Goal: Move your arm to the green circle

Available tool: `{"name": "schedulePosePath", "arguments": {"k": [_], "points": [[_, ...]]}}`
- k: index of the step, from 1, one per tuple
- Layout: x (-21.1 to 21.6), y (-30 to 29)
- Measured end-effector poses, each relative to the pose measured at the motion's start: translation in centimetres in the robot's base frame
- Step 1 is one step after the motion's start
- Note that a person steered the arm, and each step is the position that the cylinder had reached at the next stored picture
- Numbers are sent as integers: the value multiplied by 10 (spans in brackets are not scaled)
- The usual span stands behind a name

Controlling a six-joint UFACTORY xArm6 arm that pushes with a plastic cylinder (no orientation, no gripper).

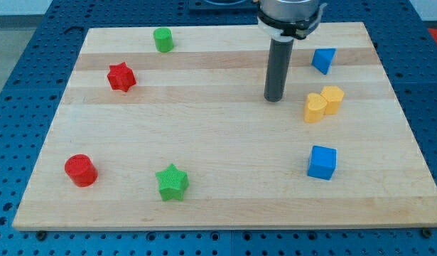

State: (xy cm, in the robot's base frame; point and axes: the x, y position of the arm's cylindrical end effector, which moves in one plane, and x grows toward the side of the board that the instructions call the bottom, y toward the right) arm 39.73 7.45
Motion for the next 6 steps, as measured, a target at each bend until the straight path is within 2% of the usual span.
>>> {"name": "schedulePosePath", "arguments": {"k": [6], "points": [[0,-29]]}}
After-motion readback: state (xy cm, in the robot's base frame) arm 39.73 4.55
